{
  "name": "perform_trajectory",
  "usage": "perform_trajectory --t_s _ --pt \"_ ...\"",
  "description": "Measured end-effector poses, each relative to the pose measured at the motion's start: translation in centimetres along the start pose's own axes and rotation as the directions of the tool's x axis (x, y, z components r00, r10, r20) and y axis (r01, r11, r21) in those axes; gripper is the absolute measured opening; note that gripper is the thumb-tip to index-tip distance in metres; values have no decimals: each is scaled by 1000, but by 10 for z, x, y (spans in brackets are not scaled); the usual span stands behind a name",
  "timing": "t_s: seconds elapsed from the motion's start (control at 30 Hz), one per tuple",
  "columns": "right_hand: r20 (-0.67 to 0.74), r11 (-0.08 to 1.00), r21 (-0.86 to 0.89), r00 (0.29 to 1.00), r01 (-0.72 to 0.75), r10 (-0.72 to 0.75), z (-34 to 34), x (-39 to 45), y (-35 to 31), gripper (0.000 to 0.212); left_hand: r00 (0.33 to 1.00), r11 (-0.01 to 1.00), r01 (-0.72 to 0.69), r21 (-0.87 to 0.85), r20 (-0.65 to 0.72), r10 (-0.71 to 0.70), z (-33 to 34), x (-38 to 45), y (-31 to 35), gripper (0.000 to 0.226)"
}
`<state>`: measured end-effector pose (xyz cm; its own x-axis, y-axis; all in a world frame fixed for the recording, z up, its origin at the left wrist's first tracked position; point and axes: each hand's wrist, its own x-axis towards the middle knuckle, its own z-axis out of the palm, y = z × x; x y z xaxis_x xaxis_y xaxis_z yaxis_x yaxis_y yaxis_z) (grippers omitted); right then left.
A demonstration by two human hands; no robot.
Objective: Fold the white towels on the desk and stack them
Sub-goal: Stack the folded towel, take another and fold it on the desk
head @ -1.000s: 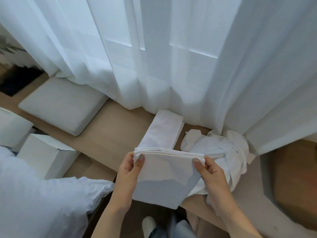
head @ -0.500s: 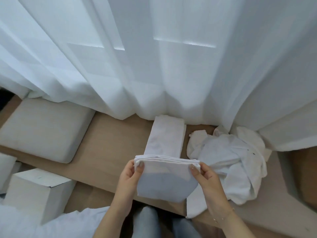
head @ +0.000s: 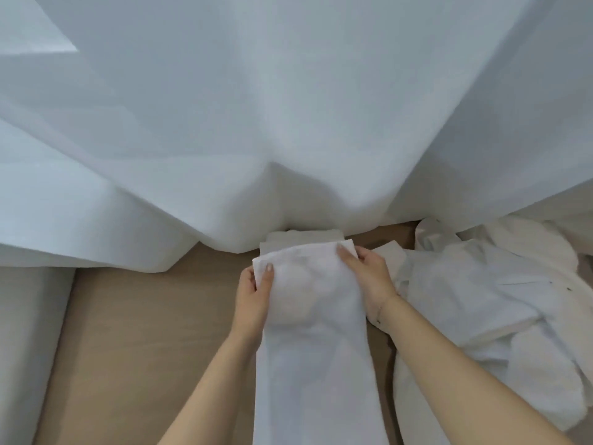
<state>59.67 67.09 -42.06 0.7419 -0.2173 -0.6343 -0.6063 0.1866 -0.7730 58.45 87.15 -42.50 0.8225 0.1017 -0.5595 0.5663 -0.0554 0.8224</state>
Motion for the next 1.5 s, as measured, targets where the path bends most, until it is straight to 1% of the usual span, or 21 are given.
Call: perform_trajectory --t_s 0.07,0.13,0.2,0.3,0.37,0.43,0.47,0.53,0.63,0.7,0.8,0.83,0.87,0.97,1.03,1.1,1.17,1.23,1.33,1.4,1.5 --pt "7 998 -27 999 -49 50 5 31 24 17 998 998 56 28 -10 -56 4 30 -32 24" --pt "-10 996 -47 997 -73 73 7 49 43 18 998 997 41 63 -45 -38 4 46 -57 24" --pt "-44 996 -74 998 -53 50 5 61 53 18 998 995 -11 103 -61 17 2 53 -68 21" --pt "-28 993 -119 1000 0 -3 1 68 60 14 991 977 -119 175 -44 129 1 50 -69 9" --pt "-8 984 -175 999 43 -45 -2 68 61 16 971 941 -223 256 -23 237 3 46 -62 4" --pt "-2 974 -211 996 82 -85 -3 69 60 21 938 892 -325 314 -14 347 4 45 -54 6" --pt "0 969 -226 995 101 -104 -3 70 58 21 927 879 -347 328 -20 374 5 48 -51 7" --pt "4 950 -287 992 122 -127 -1 76 55 22 937 896 -312 316 -51 344 4 59 -46 8" --pt "-31 929 -359 993 96 -114 5 82 51 31 987 964 -128 234 -68 148 0 80 -49 13" --pt "-44 956 -290 997 44 -60 5 77 53 33 994 973 -49 226 -84 70 -3 84 -52 25" --pt "-28 995 -41 995 -93 91 -7 54 63 37 995 969 0 245 -100 25 -9 69 -53 38" --pt "-17 992 15 992 -127 128 -14 43 69 36 995 970 12 241 -94 11 -12 58 -56 38" --pt "-9 989 27 989 -144 144 -22 29 76 36 997 971 27 237 -75 -9 -15 44 -60 37" --pt "21 983 -70 985 -168 169 -41 -26 106 42 995 958 92 271 13 -99 -29 -14 -88 32" --pt "63 976 -87 976 -200 206 -52 -64 131 47 988 945 122 303 52 -144 -38 -57 -112 31" --pt "94 966 -79 963 -247 254 -58 -97 157 48 985 936 140 321 47 -164 -46 -98 -135 25" --pt "92 960 -78 957 -268 275 -58 -118 179 45 986 940 146 309 27 -162 -48 -125 -152 18" --pt "55 967 -73 968 -243 247 -55 -126 194 37 991 932 132 336 -18 -134 -46 -131 -160 17" --pt "11 979 -128 987 -157 159 -49 -123 197 21 995 895 100 435 -68 -79 -37 -119 -159 28" --pt "-22 978 -192 997 -79 76 -48 -120 197 18 996 879 69 472 -89 -31 -31 -114 -156 29" --pt "-66 967 -251 996 34 -52 -46 -123 197 21 994 907 36 420 -112 13 -32 -120 -158 27"
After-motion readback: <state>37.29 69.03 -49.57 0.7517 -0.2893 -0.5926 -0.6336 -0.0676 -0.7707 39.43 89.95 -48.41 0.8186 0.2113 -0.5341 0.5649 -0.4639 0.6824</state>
